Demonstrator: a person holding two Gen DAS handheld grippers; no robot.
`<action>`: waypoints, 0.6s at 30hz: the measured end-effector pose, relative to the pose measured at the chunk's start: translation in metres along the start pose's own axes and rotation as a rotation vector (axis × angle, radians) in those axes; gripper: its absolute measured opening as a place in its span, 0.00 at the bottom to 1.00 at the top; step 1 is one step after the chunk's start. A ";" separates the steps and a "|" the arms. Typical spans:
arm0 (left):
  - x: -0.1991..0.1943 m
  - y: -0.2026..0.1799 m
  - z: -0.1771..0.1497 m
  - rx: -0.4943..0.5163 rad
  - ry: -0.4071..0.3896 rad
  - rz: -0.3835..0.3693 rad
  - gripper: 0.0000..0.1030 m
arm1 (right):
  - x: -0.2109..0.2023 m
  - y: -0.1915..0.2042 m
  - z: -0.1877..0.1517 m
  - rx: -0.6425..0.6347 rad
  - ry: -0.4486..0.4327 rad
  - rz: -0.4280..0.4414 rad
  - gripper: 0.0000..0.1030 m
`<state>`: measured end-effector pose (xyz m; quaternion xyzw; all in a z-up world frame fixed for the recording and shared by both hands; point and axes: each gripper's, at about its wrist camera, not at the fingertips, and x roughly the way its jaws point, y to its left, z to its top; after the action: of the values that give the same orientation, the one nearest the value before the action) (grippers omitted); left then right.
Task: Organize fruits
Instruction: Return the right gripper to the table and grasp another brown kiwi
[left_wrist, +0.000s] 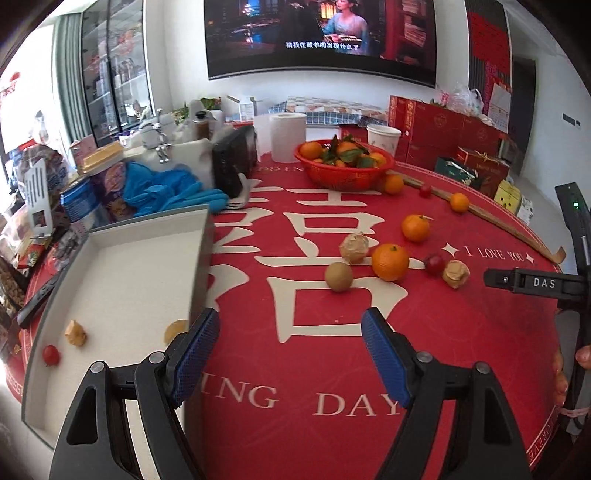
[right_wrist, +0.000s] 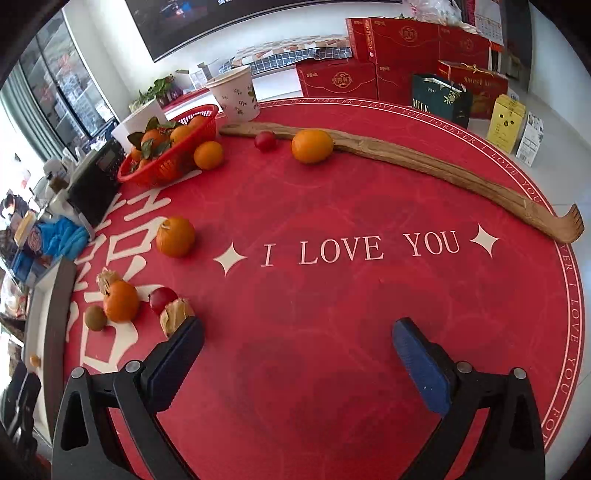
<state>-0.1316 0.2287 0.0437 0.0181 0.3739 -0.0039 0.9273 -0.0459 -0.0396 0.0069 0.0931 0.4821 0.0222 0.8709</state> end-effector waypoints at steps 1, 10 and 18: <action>0.008 -0.004 0.003 0.001 0.022 -0.004 0.80 | -0.001 0.001 -0.003 -0.016 -0.001 0.000 1.00; 0.058 -0.013 0.018 -0.008 0.120 0.024 0.80 | -0.001 0.021 -0.024 -0.238 0.000 -0.028 1.00; 0.080 -0.023 0.024 0.007 0.145 0.040 0.79 | 0.009 0.053 -0.015 -0.314 -0.003 0.081 1.00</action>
<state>-0.0574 0.2057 0.0050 0.0289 0.4398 0.0144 0.8975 -0.0509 0.0159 0.0013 -0.0245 0.4673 0.1322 0.8738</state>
